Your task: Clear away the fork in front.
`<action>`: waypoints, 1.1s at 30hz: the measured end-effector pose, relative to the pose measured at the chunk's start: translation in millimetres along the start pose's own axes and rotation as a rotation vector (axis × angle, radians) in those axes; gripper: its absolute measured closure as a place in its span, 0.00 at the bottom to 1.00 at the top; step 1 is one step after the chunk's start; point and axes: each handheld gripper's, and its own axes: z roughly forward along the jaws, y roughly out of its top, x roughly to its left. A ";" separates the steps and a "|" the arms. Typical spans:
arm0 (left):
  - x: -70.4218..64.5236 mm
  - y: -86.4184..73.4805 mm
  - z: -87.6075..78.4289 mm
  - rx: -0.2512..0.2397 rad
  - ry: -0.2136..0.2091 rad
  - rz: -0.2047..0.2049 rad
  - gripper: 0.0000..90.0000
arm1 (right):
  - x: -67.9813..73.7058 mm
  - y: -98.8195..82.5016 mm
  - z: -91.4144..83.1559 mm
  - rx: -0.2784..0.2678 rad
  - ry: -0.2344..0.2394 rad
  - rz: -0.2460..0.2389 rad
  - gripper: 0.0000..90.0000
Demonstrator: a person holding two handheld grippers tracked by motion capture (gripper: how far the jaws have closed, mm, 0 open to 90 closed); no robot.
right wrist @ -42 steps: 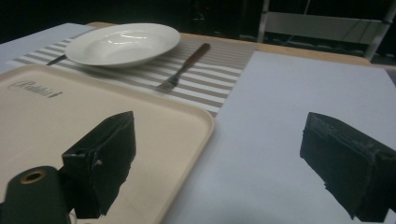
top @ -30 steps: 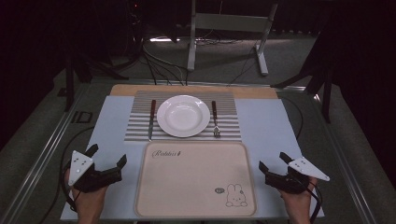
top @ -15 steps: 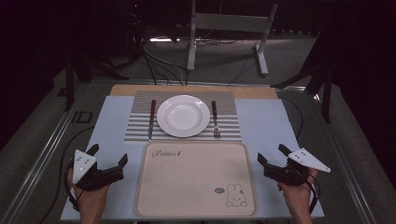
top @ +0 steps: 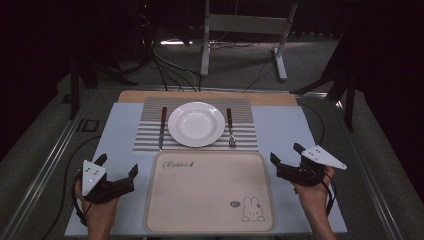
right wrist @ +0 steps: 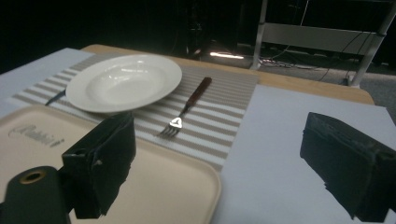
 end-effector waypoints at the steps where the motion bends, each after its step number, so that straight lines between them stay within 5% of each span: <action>1: 0.5 -0.1 -0.1 0.000 0.001 -0.002 0.00 | 0.3 2.5 1.6 0.003 0.002 0.009 0.12; 6: 2.6 -0.3 -0.7 -0.009 0.007 -0.018 0.00 | 1.8 13.1 12.8 0.035 0.036 0.040 0.12; 26: 4.4 -1.9 3.2 -0.001 0.012 -0.025 0.00 | 18.3 50.7 46.4 0.051 0.052 0.021 0.12; 33: 6.4 -2.2 2.4 -0.001 0.017 -0.033 0.00 | 16.0 70.3 66.4 0.053 0.060 0.063 0.12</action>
